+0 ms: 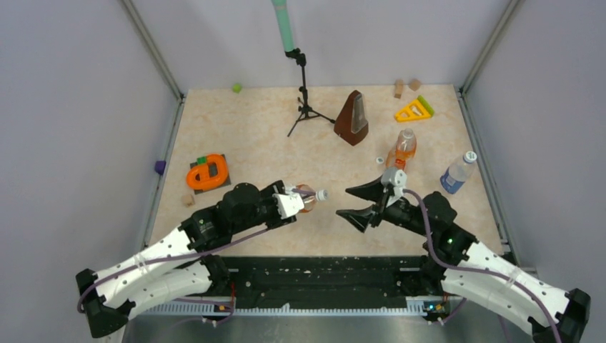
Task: Unscrew the bottle caps
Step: Unscrew the bottle cap from the plastic bottle.
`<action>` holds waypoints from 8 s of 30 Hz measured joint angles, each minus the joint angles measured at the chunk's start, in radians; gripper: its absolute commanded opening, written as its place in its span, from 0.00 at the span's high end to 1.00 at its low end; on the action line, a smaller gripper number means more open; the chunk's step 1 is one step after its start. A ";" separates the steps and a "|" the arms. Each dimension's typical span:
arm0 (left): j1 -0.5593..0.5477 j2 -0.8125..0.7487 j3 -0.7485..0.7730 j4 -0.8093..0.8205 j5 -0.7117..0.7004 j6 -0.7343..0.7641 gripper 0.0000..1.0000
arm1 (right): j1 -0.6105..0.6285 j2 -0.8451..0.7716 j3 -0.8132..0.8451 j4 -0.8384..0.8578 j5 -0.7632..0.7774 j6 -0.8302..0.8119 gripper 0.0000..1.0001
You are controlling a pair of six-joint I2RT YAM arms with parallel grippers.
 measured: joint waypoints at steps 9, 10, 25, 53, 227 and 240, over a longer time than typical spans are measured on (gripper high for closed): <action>-0.077 0.000 -0.050 0.071 -0.025 0.080 1.00 | 0.000 0.058 0.156 -0.113 0.260 0.306 0.43; -0.082 -0.002 -0.053 0.076 -0.025 0.086 1.00 | 0.000 0.066 0.164 -0.116 0.259 0.323 0.44; -0.155 0.007 -0.065 0.104 -0.066 0.119 1.00 | 0.000 0.246 0.211 -0.143 0.139 0.454 0.46; -0.155 0.007 -0.082 0.106 -0.089 0.116 1.00 | 0.000 0.266 0.238 -0.282 -0.026 0.384 0.70; -0.027 0.029 -0.093 0.196 -0.062 0.012 1.00 | 0.000 0.305 0.186 -0.021 0.148 0.455 1.00; -0.019 0.070 0.005 0.013 0.103 -0.089 1.00 | -0.009 0.229 0.185 -0.120 -0.079 0.072 1.00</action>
